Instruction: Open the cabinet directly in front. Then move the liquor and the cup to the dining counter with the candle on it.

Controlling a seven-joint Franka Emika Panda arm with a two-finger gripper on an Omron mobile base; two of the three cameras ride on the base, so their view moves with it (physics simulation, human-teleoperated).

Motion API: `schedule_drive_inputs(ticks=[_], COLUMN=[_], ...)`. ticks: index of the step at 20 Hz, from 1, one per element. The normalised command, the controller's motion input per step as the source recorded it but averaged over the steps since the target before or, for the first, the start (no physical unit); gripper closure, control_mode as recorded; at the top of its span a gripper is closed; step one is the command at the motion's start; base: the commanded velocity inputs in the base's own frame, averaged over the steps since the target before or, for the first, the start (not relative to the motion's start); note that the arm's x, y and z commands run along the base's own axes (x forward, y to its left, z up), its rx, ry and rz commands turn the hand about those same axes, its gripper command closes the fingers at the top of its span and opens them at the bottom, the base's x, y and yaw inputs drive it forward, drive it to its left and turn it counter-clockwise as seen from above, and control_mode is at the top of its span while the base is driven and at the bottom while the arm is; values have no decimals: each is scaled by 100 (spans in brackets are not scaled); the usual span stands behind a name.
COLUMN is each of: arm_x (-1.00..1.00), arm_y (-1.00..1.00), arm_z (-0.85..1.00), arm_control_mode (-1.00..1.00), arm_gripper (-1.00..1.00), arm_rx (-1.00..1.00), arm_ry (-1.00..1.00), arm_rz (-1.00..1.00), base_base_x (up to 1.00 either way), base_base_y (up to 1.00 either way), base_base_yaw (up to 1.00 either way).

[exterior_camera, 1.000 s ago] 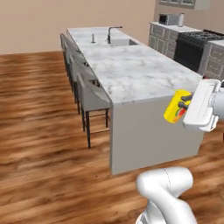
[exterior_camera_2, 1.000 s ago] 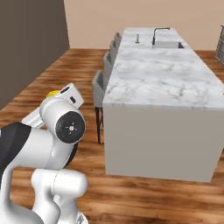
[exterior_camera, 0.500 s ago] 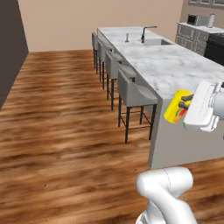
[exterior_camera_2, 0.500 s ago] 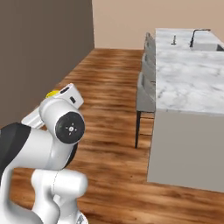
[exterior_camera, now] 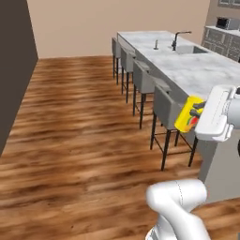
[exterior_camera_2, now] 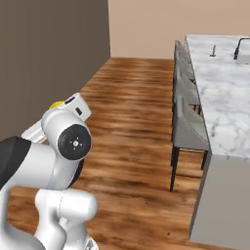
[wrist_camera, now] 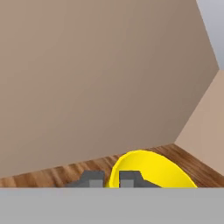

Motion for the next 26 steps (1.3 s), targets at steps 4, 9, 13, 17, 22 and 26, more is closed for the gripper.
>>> schedule_drive_inputs(ticks=[4, 9, 13, 17, 22, 26], arm_x=[0, 0, 0, 0, 0, 0], arm_y=[0, 0, 0, 0, 0, 0], arm_z=[0, 0, 0, 0, 0, 0], arm_control_mode=[100, 100, 100, 100, 100, 100], arm_gripper=[100, 100, 100, 100, 100, 100], arm_rx=[0, 0, 0, 0, 0, 0], arm_ry=[0, 0, 0, 0, 0, 0], arm_rz=[0, 0, 0, 0, 0, 0], base_base_x=[100, 100, 100, 100, 100, 100], base_base_y=[9, 23, 41, 43, 42, 42], base_base_yaw=[-8, -4, 0, 0, 0, 0])
